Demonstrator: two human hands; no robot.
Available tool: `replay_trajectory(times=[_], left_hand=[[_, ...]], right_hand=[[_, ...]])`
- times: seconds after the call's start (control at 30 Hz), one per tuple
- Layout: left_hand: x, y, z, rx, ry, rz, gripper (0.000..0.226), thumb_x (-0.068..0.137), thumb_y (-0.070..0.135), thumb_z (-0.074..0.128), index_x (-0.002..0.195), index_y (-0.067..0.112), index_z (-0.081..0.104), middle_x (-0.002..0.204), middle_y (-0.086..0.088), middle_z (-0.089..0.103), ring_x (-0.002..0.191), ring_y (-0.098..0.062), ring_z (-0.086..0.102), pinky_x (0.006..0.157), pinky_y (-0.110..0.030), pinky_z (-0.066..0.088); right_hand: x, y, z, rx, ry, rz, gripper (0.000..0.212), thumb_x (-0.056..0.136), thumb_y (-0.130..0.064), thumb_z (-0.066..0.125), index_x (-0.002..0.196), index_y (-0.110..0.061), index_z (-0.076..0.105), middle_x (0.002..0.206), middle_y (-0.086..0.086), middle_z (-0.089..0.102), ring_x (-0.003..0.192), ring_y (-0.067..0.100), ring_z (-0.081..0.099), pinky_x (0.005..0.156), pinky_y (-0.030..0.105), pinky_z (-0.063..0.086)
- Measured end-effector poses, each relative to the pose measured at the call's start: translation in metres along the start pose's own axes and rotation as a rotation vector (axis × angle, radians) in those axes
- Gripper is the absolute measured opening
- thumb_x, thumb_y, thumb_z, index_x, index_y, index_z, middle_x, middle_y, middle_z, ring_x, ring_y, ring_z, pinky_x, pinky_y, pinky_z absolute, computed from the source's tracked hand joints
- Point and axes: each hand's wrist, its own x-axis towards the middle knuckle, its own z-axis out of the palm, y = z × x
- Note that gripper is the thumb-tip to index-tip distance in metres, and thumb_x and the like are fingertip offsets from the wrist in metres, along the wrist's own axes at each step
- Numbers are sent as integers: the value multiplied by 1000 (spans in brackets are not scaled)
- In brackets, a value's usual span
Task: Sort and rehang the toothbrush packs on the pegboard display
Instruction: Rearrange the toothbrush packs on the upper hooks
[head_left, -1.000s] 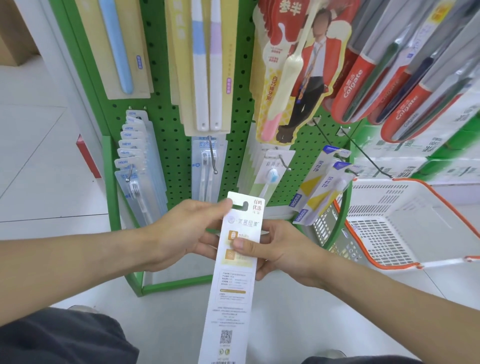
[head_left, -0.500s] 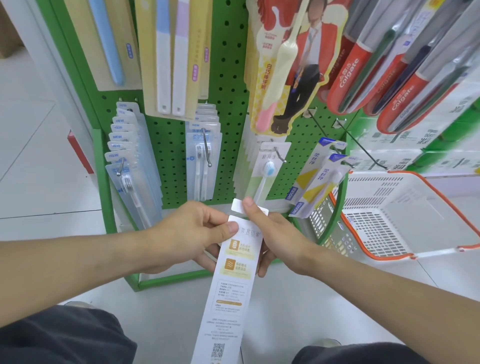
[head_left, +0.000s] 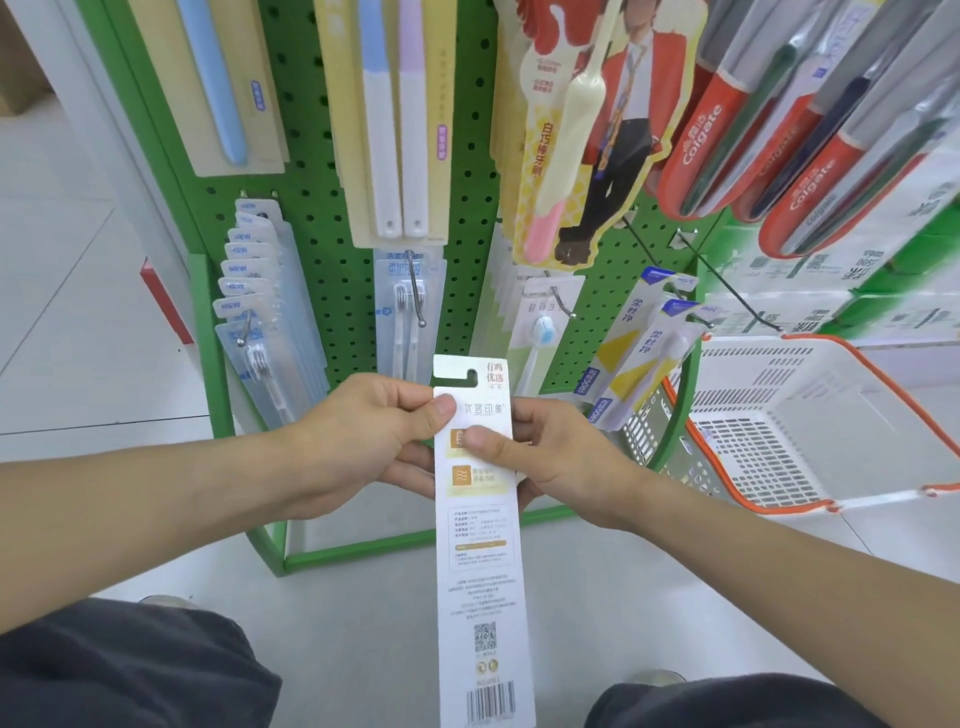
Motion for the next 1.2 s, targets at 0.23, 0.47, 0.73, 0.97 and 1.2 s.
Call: replay_trajectory(times=[0.23, 0.47, 0.73, 0.97, 1.2], left_hand=[[2, -2, -1, 21, 38, 64, 25, 103, 13, 52, 117, -1, 67, 104, -16, 77, 93, -35, 76, 74, -41, 64], [7, -6, -3, 221, 141, 206, 18, 102, 11, 54, 114, 9, 68, 98, -3, 79, 89, -23, 77, 71, -37, 64], [5, -6, -6, 235, 159, 208, 33, 85, 5, 76, 116, 15, 69, 100, 1, 79, 84, -23, 77, 66, -37, 64], [5, -7, -5, 229, 188, 185, 32, 88, 4, 72, 118, 14, 67, 99, 5, 79, 82, -22, 78, 63, -39, 64], [1, -7, -3, 324, 105, 101, 31, 91, 20, 71, 119, 18, 57, 94, 0, 80, 79, -20, 78, 59, -36, 63]], right_hand=[[-2, -3, -2, -61, -10, -22, 52, 77, -2, 86, 124, -7, 64, 112, 15, 75, 97, 33, 75, 71, 48, 63], [-2, -3, 2, -124, -11, -42, 68, 73, 7, 86, 132, -9, 56, 109, 16, 75, 92, 29, 76, 68, 45, 64], [-4, -5, 12, -68, 19, -1, 57, 79, -1, 84, 127, -11, 55, 113, 21, 72, 94, 34, 75, 73, 53, 63], [-4, -5, 15, -76, -8, 82, 68, 78, 2, 85, 131, -16, 46, 107, 18, 75, 88, 32, 77, 71, 50, 64], [-5, -15, 8, -32, 68, -11, 62, 79, 4, 83, 129, -11, 50, 100, 13, 78, 84, 33, 77, 67, 45, 64]])
